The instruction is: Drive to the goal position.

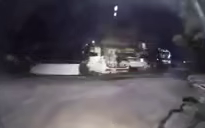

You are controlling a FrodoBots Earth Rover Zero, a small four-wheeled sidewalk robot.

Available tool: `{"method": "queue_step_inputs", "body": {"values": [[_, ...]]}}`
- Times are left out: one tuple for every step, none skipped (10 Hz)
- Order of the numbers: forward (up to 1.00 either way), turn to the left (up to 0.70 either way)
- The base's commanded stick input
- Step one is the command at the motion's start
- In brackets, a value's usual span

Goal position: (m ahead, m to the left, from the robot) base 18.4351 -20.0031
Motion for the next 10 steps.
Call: {"method": "queue_step_inputs", "body": {"values": [[0.7,0.0],[0.7,0.0],[0.7,0.0],[0.7,0.0],[0.7,0.0],[0.7,0.0],[0.7,0.0],[0.7,0.0],[0.7,-0.35],[0.7,-0.35]]}}
